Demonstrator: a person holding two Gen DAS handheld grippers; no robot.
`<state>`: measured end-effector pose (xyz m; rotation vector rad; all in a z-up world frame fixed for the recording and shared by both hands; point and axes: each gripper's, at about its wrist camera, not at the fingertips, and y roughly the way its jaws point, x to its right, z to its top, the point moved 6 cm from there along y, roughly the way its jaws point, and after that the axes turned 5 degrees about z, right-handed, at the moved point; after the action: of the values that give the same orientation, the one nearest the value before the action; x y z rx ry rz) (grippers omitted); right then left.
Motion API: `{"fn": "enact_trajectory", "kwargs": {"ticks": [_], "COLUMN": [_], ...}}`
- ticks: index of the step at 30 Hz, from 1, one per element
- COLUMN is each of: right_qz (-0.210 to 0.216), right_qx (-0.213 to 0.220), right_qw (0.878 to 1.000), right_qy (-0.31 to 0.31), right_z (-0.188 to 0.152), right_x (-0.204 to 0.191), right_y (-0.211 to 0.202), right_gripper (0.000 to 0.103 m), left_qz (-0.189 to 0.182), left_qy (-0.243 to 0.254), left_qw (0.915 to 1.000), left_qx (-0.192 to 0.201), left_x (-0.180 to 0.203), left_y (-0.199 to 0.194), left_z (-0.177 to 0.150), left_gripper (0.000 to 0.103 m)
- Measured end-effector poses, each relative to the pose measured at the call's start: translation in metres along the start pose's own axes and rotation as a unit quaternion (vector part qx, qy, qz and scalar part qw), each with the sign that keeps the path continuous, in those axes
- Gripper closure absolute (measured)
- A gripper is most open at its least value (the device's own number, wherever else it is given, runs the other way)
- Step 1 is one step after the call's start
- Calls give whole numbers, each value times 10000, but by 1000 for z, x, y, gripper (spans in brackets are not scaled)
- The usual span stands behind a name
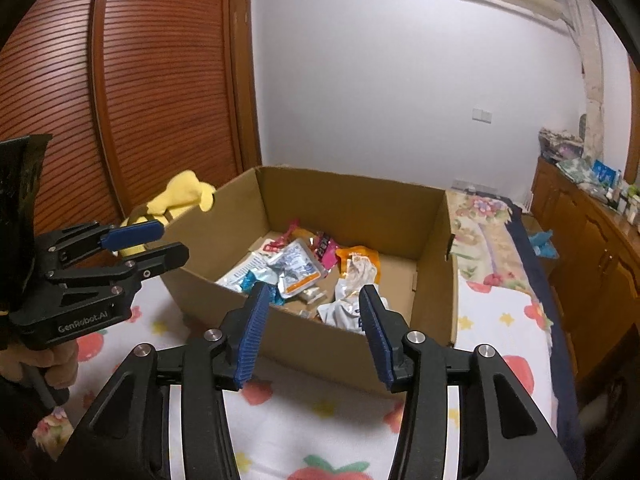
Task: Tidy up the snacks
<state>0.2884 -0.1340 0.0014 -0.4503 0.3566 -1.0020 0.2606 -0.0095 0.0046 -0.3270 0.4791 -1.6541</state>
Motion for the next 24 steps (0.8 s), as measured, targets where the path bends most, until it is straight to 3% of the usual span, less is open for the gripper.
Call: {"fn": "enact_trajectory", "kwargs": {"ticks": [8, 9, 11, 15, 17, 24], "right_qz": [-140, -160, -220, -255, -315, -516], "right_qx": [374, 404, 487, 627, 689, 1004], "right_qw": [9991, 9989, 9984, 9975, 9969, 9934], "right_qy": [141, 151, 156, 198, 189, 176], "right_z": [-3, -3, -3, -2, -1, -1], "right_x": [-13, -14, -17, -22, -25, -32], "right_y": [-37, -40, -48, -60, -66, -92], "right_gripper": [42, 40, 37, 32, 30, 13], "left_qz": [95, 77, 89, 199, 260, 483], "left_qy": [-39, -21, -21, 45, 43, -107], "left_qw": [9995, 9995, 9992, 9983, 9979, 9957], "left_qx": [288, 309, 383, 553, 587, 787], "left_x": [0, 0, 0, 2, 2, -2], "left_y": [-42, -47, -54, -70, -76, -100], "left_z": [-1, -1, -1, 1, 1, 2], "left_gripper": [47, 45, 29, 26, 16, 6]}}
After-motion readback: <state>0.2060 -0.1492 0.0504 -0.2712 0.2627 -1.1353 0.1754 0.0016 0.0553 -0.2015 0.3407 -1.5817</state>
